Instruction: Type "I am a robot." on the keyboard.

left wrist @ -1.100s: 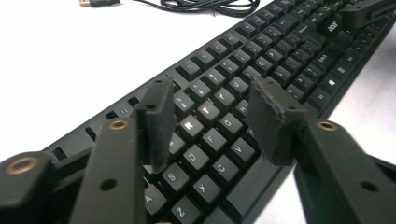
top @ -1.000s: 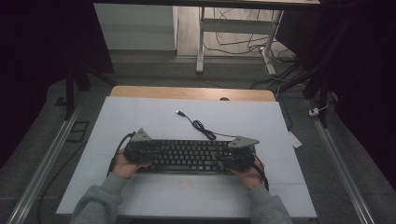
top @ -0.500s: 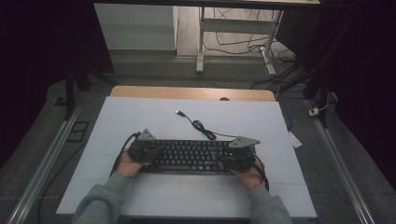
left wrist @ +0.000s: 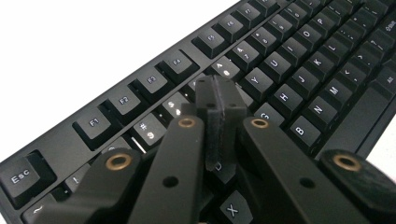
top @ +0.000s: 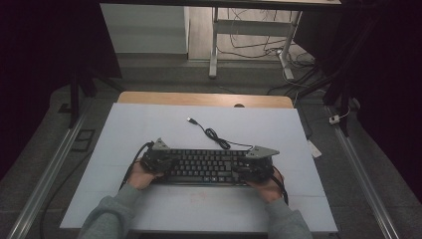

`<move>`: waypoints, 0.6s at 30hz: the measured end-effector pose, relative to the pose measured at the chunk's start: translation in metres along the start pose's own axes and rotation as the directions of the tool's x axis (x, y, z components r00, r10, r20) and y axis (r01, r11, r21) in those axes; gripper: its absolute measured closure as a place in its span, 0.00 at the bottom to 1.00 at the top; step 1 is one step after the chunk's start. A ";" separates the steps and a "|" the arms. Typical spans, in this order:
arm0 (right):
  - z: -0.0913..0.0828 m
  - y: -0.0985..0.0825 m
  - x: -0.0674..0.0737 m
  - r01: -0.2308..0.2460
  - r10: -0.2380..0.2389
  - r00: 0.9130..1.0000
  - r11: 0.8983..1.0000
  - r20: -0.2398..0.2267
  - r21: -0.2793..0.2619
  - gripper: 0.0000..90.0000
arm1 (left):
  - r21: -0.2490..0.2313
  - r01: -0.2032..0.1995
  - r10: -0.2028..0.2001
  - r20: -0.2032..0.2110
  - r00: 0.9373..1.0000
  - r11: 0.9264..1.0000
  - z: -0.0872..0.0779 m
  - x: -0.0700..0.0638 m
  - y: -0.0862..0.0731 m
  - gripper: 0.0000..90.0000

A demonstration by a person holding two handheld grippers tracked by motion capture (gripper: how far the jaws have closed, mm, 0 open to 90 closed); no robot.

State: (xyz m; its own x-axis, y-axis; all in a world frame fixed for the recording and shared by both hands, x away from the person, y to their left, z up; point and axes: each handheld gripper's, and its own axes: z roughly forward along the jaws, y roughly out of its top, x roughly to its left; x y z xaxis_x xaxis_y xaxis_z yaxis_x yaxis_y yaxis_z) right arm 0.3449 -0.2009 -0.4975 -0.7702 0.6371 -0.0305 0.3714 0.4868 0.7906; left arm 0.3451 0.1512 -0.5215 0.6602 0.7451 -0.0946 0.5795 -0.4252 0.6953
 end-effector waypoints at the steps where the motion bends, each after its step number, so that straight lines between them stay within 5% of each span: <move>1: 0.000 0.000 0.000 0.001 -0.001 1.000 1.000 0.000 0.001 0.59 | 0.000 -0.001 0.001 -0.002 1.000 1.000 0.000 0.000 0.000 0.99; 8: 0.000 0.000 0.000 0.001 -0.001 1.000 1.000 0.003 0.004 0.59 | 0.010 -0.015 0.015 -0.027 1.000 1.000 0.003 -0.004 0.000 0.99; 12: 0.000 0.000 0.000 0.000 0.000 1.000 1.000 0.004 0.003 0.59 | -0.026 -0.010 0.010 -0.023 1.000 1.000 -0.003 -0.004 0.001 0.98; 18: -0.001 0.000 0.000 0.002 -0.002 1.000 1.000 0.007 -0.004 0.59 | -0.087 0.015 -0.015 0.004 1.000 0.996 -0.018 -0.005 0.002 0.75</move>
State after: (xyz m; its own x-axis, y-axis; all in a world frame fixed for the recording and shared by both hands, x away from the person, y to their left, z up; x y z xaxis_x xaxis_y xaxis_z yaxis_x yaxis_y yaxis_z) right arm 0.3444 -0.2011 -0.4968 -0.7671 0.6405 -0.0363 0.3679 0.4855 0.7930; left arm 0.3342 0.1560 -0.5064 0.6537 0.7490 -0.1079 0.5457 -0.3678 0.7529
